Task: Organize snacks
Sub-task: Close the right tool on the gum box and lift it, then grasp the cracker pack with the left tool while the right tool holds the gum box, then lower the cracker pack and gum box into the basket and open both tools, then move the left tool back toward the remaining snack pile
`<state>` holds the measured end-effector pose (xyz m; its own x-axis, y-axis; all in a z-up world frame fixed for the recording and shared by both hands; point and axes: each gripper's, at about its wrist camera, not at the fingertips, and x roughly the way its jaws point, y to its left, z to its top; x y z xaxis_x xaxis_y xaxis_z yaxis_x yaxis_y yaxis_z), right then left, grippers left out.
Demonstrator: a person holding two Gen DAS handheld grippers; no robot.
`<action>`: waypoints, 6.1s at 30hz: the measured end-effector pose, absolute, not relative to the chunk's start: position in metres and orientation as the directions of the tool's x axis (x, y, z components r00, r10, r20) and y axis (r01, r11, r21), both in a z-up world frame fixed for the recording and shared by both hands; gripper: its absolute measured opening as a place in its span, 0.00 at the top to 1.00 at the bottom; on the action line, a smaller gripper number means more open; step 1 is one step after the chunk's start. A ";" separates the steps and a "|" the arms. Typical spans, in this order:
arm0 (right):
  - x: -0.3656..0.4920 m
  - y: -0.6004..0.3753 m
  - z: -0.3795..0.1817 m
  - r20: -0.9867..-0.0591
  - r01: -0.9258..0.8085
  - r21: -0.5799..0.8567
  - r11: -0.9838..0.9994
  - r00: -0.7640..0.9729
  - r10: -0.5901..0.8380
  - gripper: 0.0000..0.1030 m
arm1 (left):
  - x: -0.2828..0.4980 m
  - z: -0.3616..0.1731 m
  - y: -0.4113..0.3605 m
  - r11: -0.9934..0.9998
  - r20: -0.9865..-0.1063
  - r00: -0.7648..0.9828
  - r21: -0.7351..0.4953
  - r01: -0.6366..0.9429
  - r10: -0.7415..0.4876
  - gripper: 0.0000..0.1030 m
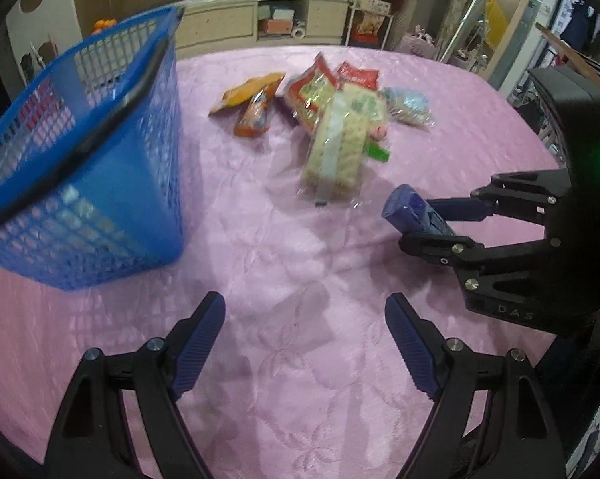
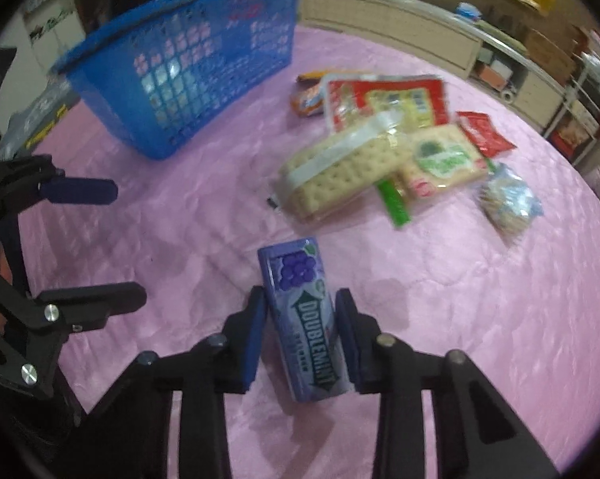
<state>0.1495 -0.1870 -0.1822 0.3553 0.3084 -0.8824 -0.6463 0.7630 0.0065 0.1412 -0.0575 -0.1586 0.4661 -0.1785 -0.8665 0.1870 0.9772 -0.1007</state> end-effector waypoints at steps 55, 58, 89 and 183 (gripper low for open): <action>0.181 -0.240 -0.101 -0.783 -0.360 0.197 0.912 0.501 0.367 0.67 | 0.196 -0.094 -0.078 0.961 -0.790 0.586 -0.017 0.275 -0.182 0.59; 0.169 -0.226 -0.077 -0.763 -0.381 0.181 0.907 0.527 0.374 0.67 | 0.179 -0.069 -0.065 0.965 -0.756 0.630 -0.003 0.264 -0.175 0.59; 0.172 -0.048 -0.019 -0.723 -0.593 0.168 0.788 0.469 0.507 0.67 | 0.139 -0.007 0.107 0.999 -0.718 0.696 0.014 0.046 -0.022 0.59; 0.146 -0.130 -0.011 -0.756 -0.449 0.076 0.890 0.556 0.346 0.17 | 0.117 -0.014 0.033 0.984 -0.724 0.681 0.022 0.180 -0.108 0.23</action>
